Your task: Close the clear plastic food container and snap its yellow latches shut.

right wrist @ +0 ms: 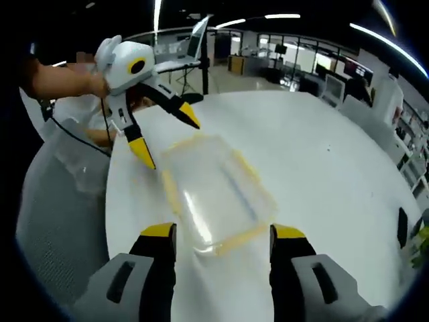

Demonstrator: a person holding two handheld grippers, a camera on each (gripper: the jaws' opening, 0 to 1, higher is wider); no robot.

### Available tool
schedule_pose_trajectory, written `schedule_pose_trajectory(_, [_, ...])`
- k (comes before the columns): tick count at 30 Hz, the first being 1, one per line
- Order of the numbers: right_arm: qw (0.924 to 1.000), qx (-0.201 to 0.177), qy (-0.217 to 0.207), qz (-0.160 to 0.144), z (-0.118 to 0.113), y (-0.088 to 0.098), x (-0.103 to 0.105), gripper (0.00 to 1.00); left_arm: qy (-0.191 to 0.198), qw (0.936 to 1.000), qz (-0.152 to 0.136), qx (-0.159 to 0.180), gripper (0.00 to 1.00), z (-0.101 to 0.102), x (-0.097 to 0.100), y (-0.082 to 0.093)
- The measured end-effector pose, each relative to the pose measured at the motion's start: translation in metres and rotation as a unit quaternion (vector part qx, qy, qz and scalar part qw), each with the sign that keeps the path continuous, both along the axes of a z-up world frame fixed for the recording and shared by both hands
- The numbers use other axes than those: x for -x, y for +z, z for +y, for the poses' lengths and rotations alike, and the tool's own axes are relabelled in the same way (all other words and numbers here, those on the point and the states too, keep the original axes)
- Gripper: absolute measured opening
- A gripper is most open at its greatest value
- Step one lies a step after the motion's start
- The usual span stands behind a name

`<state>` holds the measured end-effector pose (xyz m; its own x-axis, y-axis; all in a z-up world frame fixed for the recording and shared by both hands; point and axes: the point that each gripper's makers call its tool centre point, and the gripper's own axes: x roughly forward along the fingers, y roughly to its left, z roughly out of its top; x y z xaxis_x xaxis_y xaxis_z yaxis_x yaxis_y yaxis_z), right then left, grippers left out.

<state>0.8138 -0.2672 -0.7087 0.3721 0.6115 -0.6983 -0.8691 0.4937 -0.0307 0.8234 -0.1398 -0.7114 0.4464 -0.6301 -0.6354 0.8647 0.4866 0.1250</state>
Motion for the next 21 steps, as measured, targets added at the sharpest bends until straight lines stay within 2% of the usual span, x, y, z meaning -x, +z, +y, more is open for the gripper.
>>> schedule_pose_trajectory(9, [0.9991, -0.024, -0.034, 0.002, 0.000, -0.011, 0.001, 0.50, 0.013, 0.9999, 0.001, 0.000, 0.51, 0.001, -0.002, -0.009])
schedule_pose_trajectory(14, [0.9989, -0.024, -0.040, 0.000, 0.003, -0.014, 0.000, 0.50, 0.020, 0.9998, 0.003, -0.005, 0.45, 0.003, -0.007, -0.012])
schedule_pose_trajectory(21, [0.9989, -0.017, -0.042, -0.007, 0.002, -0.015, -0.007, 0.47, 0.020, 0.9997, 0.008, -0.005, 0.45, 0.005, -0.013, -0.015])
